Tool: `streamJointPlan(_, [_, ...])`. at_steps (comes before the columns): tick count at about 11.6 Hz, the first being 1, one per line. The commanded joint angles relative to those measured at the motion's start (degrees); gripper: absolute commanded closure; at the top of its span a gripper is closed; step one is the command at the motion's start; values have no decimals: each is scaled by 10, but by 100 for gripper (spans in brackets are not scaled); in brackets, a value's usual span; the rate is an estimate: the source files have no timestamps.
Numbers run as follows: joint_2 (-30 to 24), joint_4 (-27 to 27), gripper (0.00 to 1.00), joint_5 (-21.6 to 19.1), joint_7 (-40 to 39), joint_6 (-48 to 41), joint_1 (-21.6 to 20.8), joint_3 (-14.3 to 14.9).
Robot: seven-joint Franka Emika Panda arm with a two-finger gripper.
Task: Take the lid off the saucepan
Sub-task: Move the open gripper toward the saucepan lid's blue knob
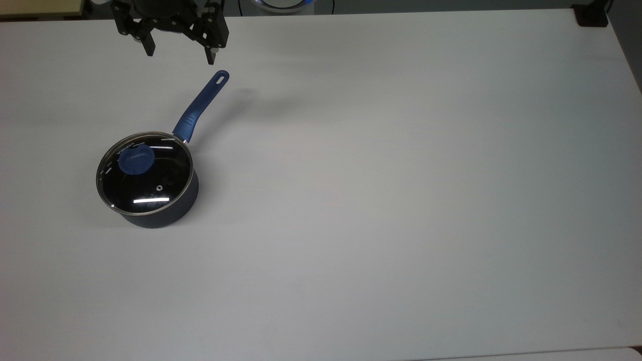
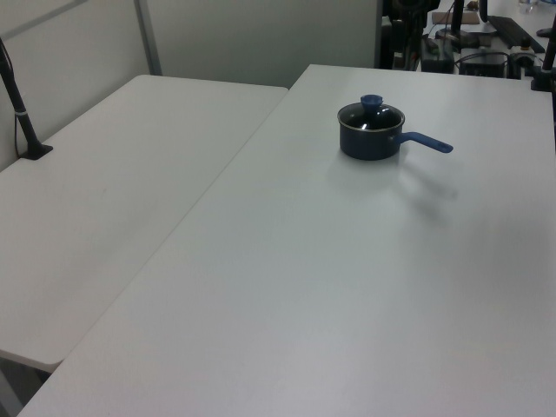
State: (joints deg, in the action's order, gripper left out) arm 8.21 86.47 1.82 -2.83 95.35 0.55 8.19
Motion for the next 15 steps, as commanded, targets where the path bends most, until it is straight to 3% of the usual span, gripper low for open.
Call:
streamJointPlan(1, [-15,20,0,7,9,8,5,-8])
streamJointPlan(9, [-6,10,0,2,14,17,11,-8])
streamJointPlan(15, [105,-6,0,7,6,176,72,0])
